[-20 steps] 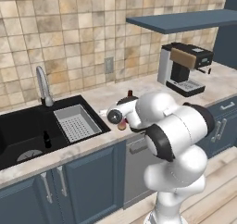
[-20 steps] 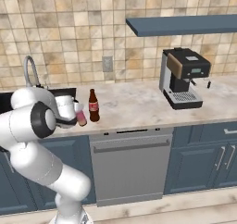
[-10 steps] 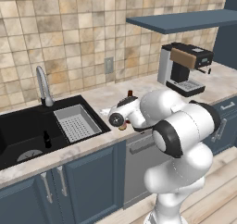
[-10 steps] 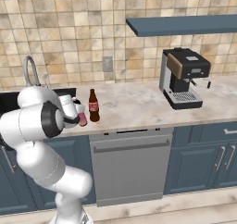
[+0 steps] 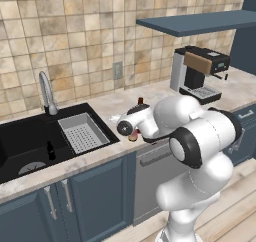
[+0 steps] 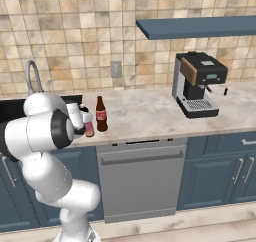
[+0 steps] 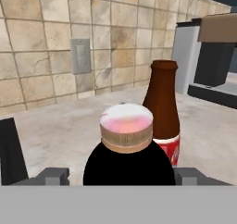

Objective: Place the large bottle from the dining counter next to the other large bottle outside the sink, and place the small bottle from the dining counter next to the other small bottle inside the sink.

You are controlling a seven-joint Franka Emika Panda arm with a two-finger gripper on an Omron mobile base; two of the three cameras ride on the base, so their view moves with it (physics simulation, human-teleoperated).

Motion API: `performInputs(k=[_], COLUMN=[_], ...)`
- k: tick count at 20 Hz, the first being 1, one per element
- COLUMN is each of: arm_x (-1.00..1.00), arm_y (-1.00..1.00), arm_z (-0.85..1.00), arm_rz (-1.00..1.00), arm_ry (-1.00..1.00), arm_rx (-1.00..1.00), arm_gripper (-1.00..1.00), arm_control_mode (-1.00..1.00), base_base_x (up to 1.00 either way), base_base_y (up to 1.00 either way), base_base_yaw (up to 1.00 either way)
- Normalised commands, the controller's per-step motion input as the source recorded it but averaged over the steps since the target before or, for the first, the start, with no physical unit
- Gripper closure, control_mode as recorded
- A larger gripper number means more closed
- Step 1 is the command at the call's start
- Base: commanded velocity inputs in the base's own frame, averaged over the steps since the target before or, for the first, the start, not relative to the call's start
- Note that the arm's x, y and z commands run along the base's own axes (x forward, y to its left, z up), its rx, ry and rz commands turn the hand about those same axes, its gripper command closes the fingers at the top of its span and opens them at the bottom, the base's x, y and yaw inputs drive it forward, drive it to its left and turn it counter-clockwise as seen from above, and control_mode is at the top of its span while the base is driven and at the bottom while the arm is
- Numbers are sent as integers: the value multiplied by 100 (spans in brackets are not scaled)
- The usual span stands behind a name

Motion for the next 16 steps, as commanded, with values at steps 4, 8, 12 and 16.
performInputs(k=[4,8,12,16], arm_x=[0,0,0,-7], arm_y=[-17,-16,-6,0], arm_z=[0,0,8,30], arm_rz=[-3,-1,-1,-1], arm_ry=[-2,-4,-7,-9], arm_rx=[0,0,0,0], arm_gripper=[-100,-100,-100,-100], arm_control_mode=[-100,-100,-100,-100], base_base_x=[0,0,0,0], base_base_y=[0,0,0,0], base_base_yaw=[0,0,0,0])
